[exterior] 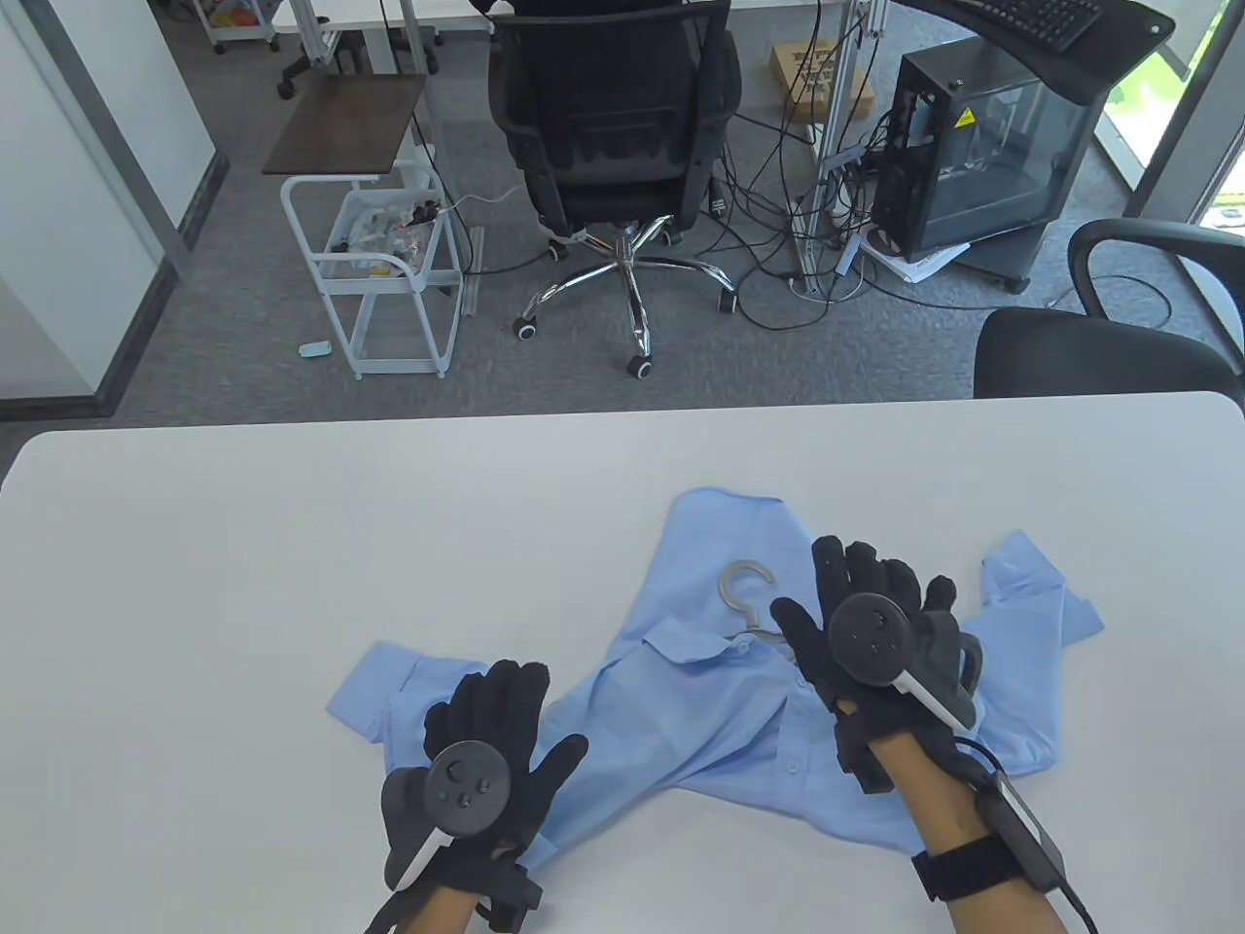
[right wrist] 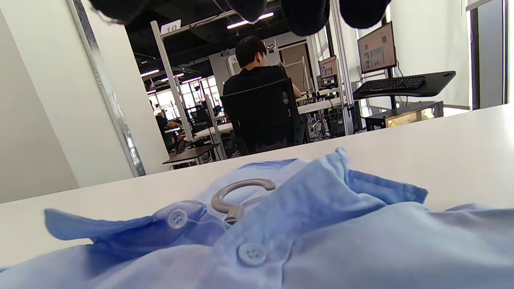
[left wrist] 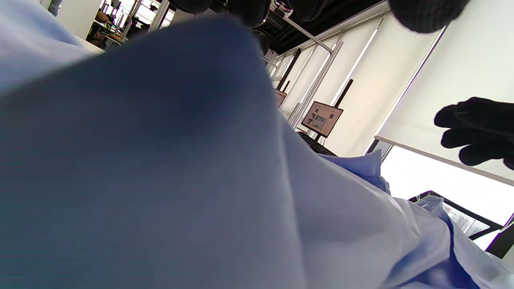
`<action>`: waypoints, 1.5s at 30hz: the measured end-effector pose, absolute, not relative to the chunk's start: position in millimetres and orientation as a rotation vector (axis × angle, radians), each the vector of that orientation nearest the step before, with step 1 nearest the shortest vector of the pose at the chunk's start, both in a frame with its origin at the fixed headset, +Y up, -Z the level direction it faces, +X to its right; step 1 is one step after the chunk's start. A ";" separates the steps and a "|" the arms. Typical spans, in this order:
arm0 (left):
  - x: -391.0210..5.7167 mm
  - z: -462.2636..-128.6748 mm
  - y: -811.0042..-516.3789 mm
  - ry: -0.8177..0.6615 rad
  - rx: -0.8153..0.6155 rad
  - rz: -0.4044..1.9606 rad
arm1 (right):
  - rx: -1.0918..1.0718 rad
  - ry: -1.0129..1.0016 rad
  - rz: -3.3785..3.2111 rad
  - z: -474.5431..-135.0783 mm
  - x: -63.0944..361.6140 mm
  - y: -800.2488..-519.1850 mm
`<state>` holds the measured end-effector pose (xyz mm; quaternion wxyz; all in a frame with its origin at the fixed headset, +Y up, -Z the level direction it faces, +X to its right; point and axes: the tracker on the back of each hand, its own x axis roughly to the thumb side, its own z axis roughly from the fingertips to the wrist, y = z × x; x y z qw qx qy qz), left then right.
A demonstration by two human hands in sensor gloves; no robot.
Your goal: Remove long-sleeve shirt from gray hanger
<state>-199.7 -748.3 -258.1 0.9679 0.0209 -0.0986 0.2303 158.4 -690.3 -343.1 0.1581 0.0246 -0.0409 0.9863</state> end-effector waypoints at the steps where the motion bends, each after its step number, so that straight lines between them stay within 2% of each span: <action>1: -199.3 -257.6 -749.0 -0.200 0.046 0.460 | 0.064 -0.089 2.834 -353.5 152.4 -691.7; 13: -200.3 -262.5 -753.9 -0.218 0.022 0.469 | 0.041 0.306 3.027 -431.2 109.2 -714.8; 18: -200.5 -263.6 -752.9 -0.214 0.019 0.470 | 0.056 0.415 3.056 -448.1 97.4 -730.1; 25: -199.0 -264.4 -753.1 -0.221 0.006 0.462 | 0.134 0.688 3.054 -465.6 89.4 -755.4; 31: -196.9 -265.0 -753.3 -0.233 0.004 0.450 | 0.084 0.776 3.056 -472.0 80.9 -765.6; 35: -196.7 -265.3 -753.5 -0.237 0.006 0.452 | 0.043 0.913 3.049 -476.0 79.3 -776.0; 45: -194.7 -265.7 -757.0 -0.240 -0.008 0.435 | 0.035 0.775 3.097 -478.0 77.8 -778.5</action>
